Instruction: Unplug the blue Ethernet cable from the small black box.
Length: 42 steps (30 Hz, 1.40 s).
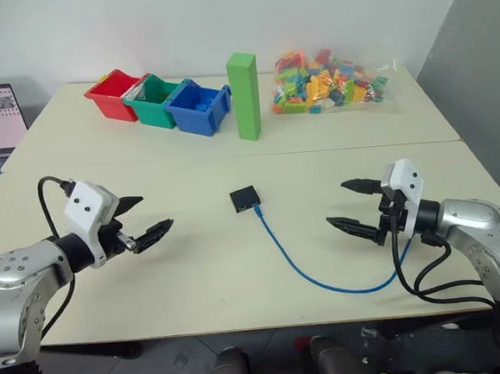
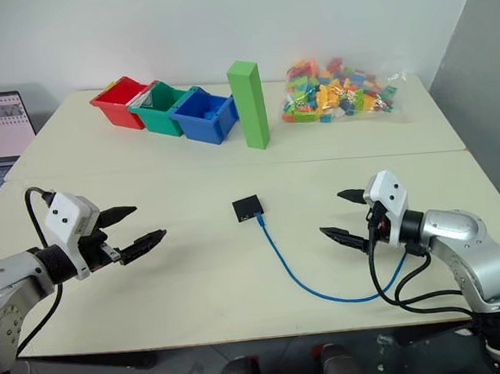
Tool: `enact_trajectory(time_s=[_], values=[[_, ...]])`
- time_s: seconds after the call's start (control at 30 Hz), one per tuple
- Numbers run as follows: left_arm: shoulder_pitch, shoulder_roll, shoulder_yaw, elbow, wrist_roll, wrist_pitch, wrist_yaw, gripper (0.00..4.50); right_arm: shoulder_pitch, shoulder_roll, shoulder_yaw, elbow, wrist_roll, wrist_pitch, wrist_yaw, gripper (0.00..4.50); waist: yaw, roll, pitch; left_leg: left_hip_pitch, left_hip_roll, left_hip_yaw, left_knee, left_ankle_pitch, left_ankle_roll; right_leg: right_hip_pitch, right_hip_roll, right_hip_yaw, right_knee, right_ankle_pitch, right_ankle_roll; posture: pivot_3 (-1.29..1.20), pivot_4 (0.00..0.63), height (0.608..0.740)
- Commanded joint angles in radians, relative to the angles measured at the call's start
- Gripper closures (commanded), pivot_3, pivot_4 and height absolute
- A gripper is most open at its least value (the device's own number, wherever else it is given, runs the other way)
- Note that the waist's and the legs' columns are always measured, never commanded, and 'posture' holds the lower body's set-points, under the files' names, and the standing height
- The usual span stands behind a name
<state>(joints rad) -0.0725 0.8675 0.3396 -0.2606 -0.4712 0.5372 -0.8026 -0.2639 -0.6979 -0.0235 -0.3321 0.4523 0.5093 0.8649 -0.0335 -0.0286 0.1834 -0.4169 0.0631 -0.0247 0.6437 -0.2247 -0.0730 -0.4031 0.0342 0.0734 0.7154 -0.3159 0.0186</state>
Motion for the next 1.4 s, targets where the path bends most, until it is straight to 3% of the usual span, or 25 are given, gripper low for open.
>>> enact_trajectory(time_s=[0.03,0.5,0.73,0.97,1.3,1.4], values=[[-0.006,0.000,0.014,-0.037,-0.009,-0.025,-0.015,0.00,-0.006,-0.012,-0.036,-0.007,0.003,-0.024,0.005,0.01,0.000,0.000,0.000,0.000,0.000,0.000,0.000,0.000,0.000,0.000,0.000,0.000,0.000,0.000,0.000,0.00,0.150,0.740],[0.031,0.006,-0.004,-0.067,0.020,-0.023,-0.023,0.00,0.007,0.023,0.016,-0.020,-0.015,-0.020,-0.019,0.01,-0.001,0.000,0.000,0.000,0.000,0.000,0.000,0.000,0.000,0.000,0.000,0.000,0.000,0.000,0.000,0.00,0.150,0.740],[0.063,0.015,-0.028,-0.116,-0.017,-0.016,-0.085,0.00,-0.002,0.205,0.173,-0.009,-0.146,0.013,-0.217,0.01,-0.001,0.000,0.000,0.000,0.001,0.000,0.000,0.000,0.000,-0.001,0.000,0.000,0.001,0.000,0.000,0.00,0.150,0.740],[0.063,0.023,-0.070,-0.134,-0.048,-0.026,-0.183,0.00,-0.086,0.463,0.314,0.172,-0.302,0.024,-0.444,0.01,-0.002,0.000,0.000,0.000,0.000,0.000,0.000,0.000,0.000,-0.001,0.000,0.000,0.001,0.000,0.000,0.00,0.150,0.740],[0.066,0.044,-0.045,-0.113,-0.067,-0.025,-0.261,0.00,-0.180,0.660,0.358,0.371,-0.404,0.013,-0.576,0.01,-0.002,0.000,0.000,-0.001,0.000,0.000,0.000,0.000,0.000,-0.001,0.000,0.000,0.001,0.000,0.000,0.00,0.150,0.740],[0.068,0.043,-0.035,-0.092,-0.061,-0.030,-0.266,0.00,-0.197,0.693,0.356,0.419,-0.434,0.017,-0.621,0.45,-0.008,0.000,0.000,0.000,0.001,0.000,0.000,0.000,0.000,-0.002,0.000,0.000,0.001,0.000,0.000,0.00,0.150,0.740]])
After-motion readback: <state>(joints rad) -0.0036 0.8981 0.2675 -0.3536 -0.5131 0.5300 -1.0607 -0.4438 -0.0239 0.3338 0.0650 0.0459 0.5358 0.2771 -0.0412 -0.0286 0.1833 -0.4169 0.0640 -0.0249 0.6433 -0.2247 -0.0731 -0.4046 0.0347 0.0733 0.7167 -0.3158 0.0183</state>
